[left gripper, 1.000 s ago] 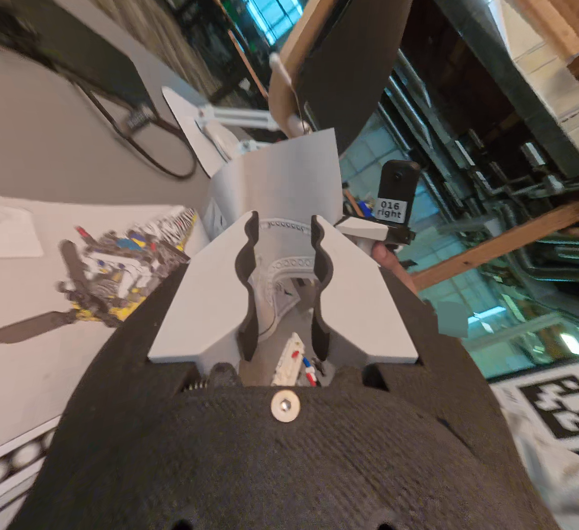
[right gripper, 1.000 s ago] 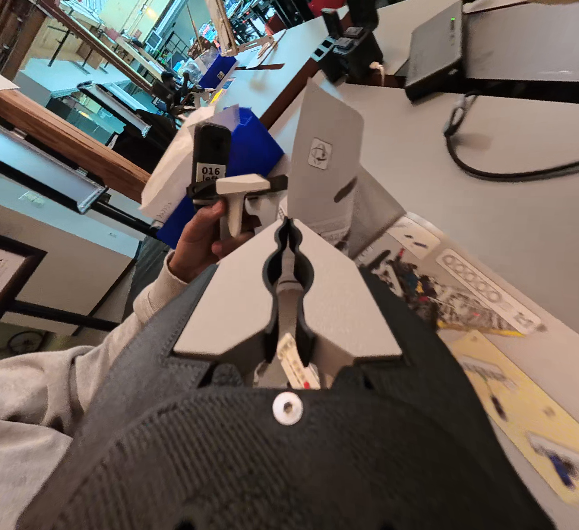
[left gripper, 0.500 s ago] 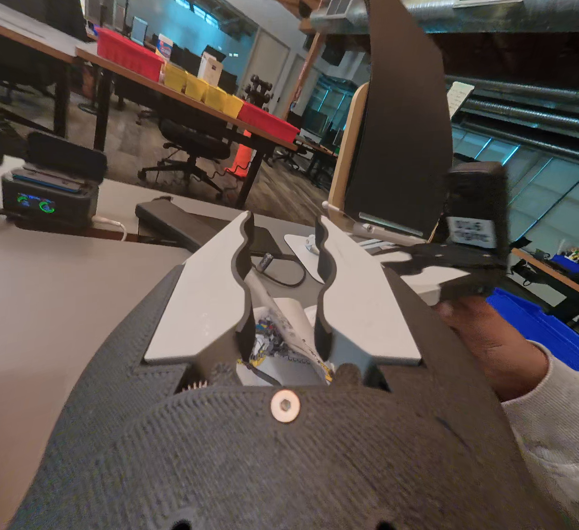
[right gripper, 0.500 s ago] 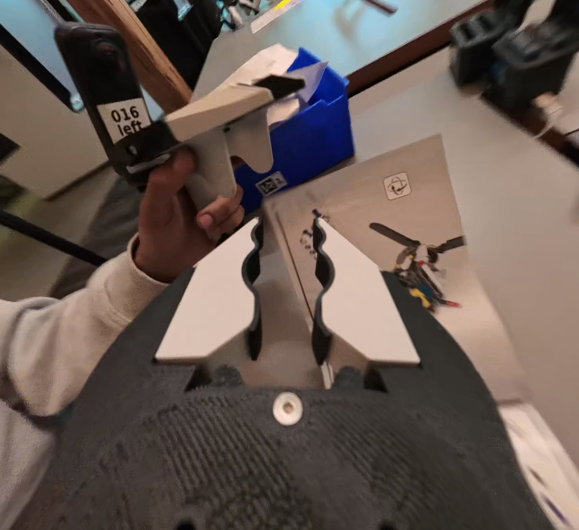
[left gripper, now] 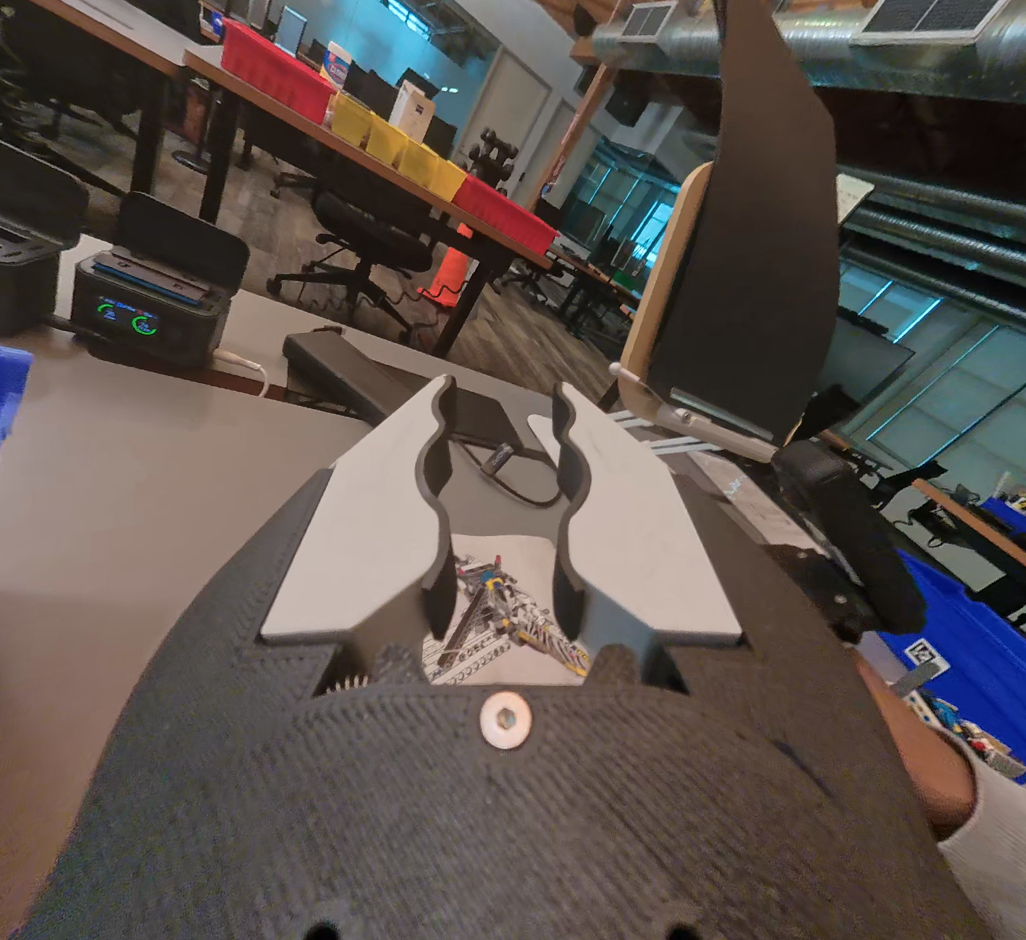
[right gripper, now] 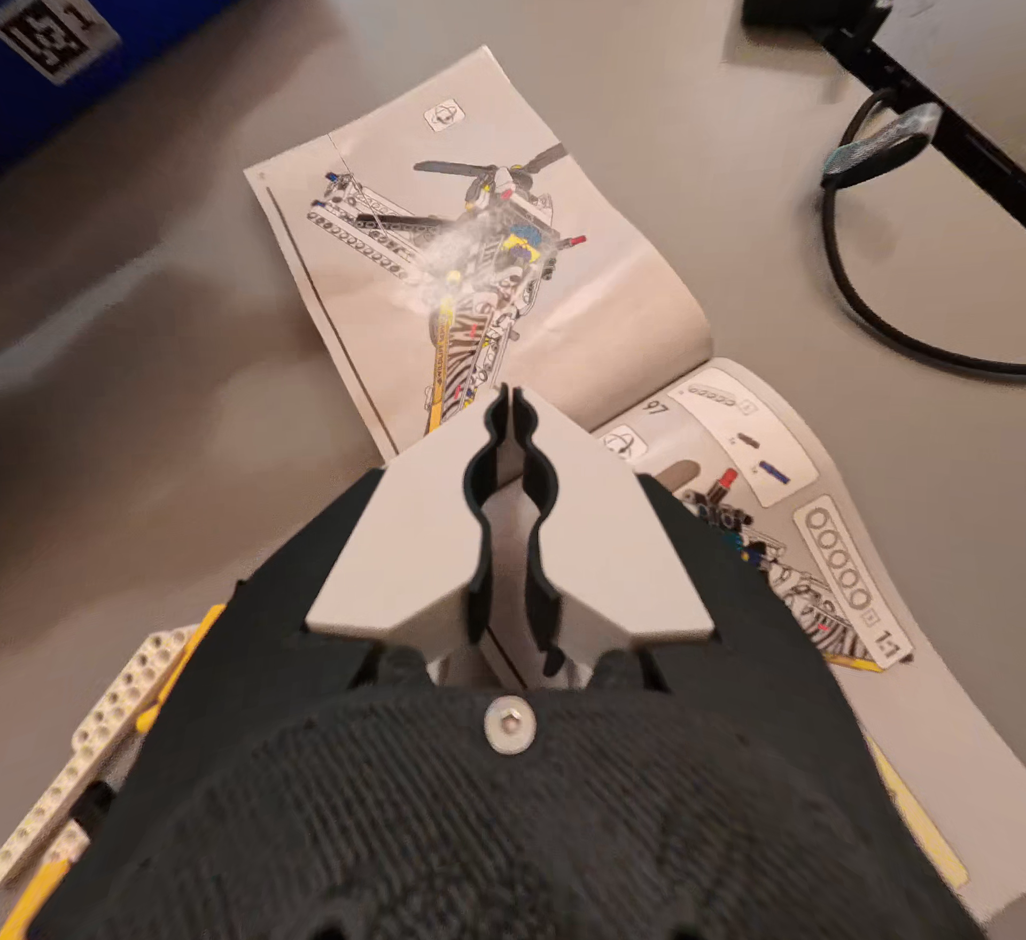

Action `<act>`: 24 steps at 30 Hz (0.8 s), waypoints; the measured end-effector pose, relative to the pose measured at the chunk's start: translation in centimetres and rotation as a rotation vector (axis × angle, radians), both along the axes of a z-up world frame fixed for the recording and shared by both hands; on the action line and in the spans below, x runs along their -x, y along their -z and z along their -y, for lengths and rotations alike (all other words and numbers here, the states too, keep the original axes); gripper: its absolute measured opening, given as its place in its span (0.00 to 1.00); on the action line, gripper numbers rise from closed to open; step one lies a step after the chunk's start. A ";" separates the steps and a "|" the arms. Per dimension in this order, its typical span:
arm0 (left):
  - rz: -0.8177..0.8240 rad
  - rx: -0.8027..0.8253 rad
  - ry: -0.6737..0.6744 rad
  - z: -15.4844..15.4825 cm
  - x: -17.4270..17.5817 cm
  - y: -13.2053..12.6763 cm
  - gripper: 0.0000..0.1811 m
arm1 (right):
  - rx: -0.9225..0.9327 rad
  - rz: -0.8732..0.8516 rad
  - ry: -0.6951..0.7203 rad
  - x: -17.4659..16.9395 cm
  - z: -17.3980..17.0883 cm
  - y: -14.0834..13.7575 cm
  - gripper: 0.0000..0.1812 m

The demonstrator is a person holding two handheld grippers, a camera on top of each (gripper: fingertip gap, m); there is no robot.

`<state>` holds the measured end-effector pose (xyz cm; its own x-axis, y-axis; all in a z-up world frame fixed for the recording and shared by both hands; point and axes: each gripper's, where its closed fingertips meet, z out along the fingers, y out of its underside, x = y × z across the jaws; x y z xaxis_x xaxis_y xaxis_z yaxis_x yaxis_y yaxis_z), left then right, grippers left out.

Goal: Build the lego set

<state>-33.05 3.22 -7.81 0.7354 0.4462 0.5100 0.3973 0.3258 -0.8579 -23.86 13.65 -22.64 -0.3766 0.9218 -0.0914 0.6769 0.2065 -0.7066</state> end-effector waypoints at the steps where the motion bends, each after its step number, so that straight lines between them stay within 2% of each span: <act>1: 0.003 0.022 0.001 -0.1 0.1 0.3 0.18 | -0.006 0.011 0.000 0.0 0.2 0.0 0.00; 4: 0.007 0.056 0.013 -0.4 0.1 0.7 0.18 | 0.007 0.001 -0.012 -0.3 0.6 -1.2 0.02; 7: 0.004 0.057 0.022 -0.6 -0.2 0.5 0.18 | 0.089 -0.038 -0.038 -2.4 1.9 -4.1 0.06; 10: -0.002 0.051 0.029 -0.6 -0.4 0.2 0.18 | 0.145 -0.073 -0.073 -6.4 3.3 -6.9 0.09; 14: -0.016 0.054 0.023 -0.6 -0.6 -0.2 0.18 | 0.091 -0.136 -0.097 -12.4 4.1 -9.1 0.13; 16: -0.010 0.066 0.015 -0.7 -0.5 -0.1 0.15 | 0.082 -0.176 -0.088 -15.4 4.6 -10.0 0.15; 19: -0.015 0.128 -0.006 -1.1 -0.5 0.4 0.11 | 0.193 -0.269 -0.075 -20.3 7.2 -11.4 0.19; 21: -0.007 0.188 0.004 -1.7 -0.7 1.1 0.13 | 0.225 -0.363 -0.040 -22.9 8.3 -11.2 0.19; 24: -0.013 0.316 0.092 -3.4 -2.1 3.3 0.21 | 0.183 -0.448 0.073 -25.6 7.7 -8.4 0.17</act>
